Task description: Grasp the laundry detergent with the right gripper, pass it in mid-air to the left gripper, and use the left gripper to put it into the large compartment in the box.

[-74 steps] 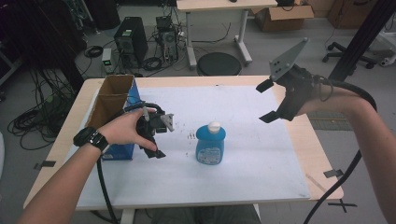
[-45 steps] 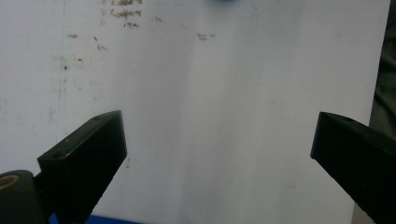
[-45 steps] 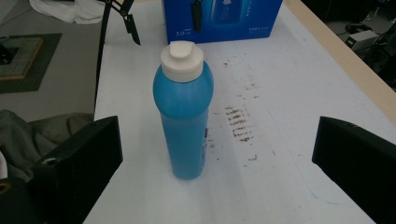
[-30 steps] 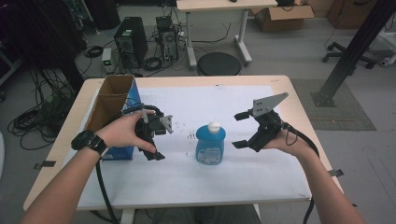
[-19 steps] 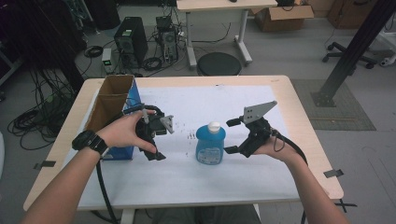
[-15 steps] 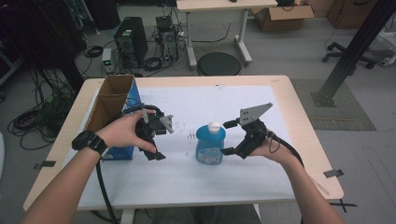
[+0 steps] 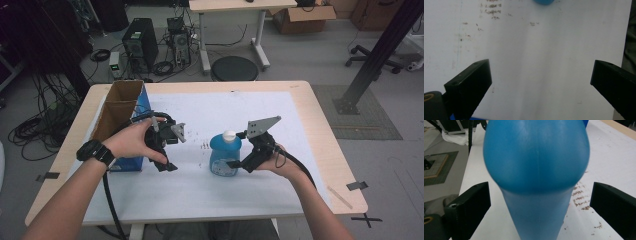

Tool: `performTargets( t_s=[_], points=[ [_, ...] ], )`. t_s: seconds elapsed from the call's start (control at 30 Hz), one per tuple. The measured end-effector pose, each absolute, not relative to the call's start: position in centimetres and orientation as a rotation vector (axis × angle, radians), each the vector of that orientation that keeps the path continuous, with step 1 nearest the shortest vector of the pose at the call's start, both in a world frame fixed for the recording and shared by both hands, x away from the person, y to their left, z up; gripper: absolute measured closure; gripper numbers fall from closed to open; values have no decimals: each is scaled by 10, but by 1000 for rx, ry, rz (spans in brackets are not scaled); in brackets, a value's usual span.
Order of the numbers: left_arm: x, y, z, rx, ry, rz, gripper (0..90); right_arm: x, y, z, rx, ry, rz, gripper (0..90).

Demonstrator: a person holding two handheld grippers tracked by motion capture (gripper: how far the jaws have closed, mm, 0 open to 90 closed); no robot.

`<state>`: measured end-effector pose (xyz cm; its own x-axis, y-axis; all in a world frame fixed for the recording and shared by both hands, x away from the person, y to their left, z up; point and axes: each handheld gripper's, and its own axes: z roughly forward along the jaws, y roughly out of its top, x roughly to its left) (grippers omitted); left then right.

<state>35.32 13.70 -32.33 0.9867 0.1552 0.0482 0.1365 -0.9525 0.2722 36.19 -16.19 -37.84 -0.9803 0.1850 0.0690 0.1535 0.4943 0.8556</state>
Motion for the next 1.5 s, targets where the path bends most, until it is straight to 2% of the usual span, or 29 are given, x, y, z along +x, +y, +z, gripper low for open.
performTargets(
  t_s=[0.63, 0.9, 1.5],
  points=[
    [354, 138, -323, 2860, 218, 104, 41, 362, -152, -391, 310, 2640, 1590, 99],
    [353, 139, -323, 2852, 212, 106, 41, 361, -151, -392, 298, 2624, 1613, 176],
    [352, 138, -323, 2849, 192, 106, 41, 363, -154, -394, 282, 2626, 1624, 281]
  ],
)
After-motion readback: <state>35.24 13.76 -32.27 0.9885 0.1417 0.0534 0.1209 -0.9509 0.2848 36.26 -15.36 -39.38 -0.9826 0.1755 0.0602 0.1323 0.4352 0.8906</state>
